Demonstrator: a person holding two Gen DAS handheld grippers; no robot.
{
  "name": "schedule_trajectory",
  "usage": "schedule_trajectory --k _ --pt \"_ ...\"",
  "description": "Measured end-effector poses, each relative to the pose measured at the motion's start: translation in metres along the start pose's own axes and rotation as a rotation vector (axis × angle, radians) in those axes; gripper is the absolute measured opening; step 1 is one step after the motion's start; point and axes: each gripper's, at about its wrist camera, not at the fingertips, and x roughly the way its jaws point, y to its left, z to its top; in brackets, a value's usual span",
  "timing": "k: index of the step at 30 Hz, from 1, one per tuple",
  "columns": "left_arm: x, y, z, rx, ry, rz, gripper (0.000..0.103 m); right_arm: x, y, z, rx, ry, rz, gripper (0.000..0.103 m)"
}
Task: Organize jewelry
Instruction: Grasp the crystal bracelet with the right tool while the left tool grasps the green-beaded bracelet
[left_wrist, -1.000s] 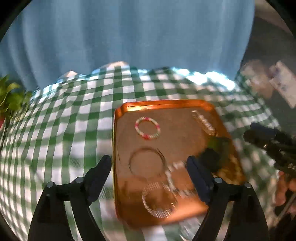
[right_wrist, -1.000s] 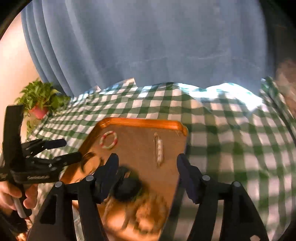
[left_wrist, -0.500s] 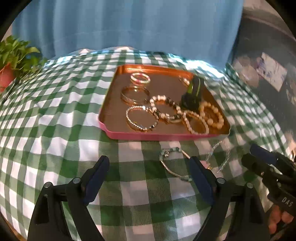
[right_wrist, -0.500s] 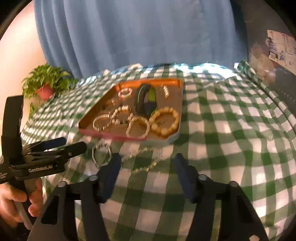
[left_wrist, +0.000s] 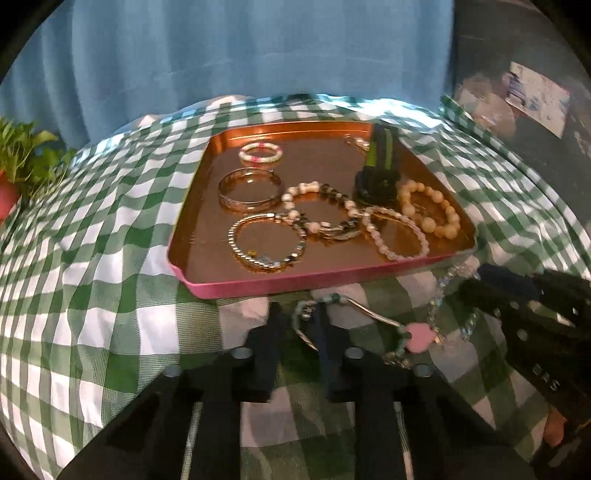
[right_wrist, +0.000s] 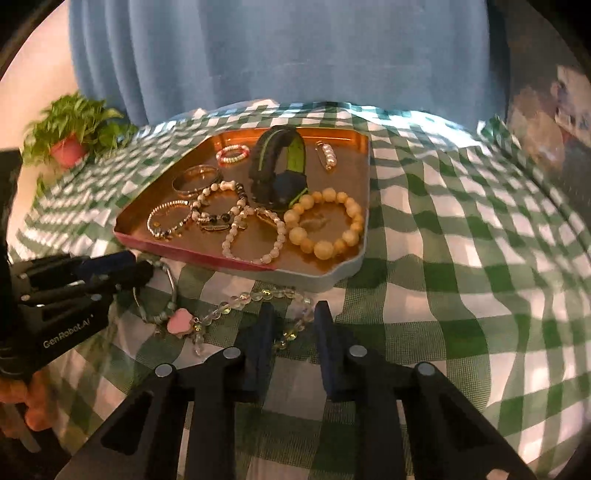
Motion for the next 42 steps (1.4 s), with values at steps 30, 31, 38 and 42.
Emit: schedule_trajectory --k 30,31,38,42 --pt "-0.013 -0.002 -0.019 0.085 0.095 -0.091 0.06 -0.03 0.0 -0.026 -0.159 0.041 0.111 0.017" --pt "-0.014 -0.002 -0.02 0.09 0.083 -0.095 0.044 -0.025 0.003 -0.027 -0.18 0.056 0.111 0.017" --pt "-0.022 0.015 -0.02 -0.032 0.134 -0.162 0.006 -0.032 0.001 -0.025 -0.183 0.044 0.101 0.006" --pt "-0.04 0.017 -0.02 -0.074 0.115 -0.174 0.006 -0.037 -0.004 -0.023 -0.124 0.037 0.099 0.006"
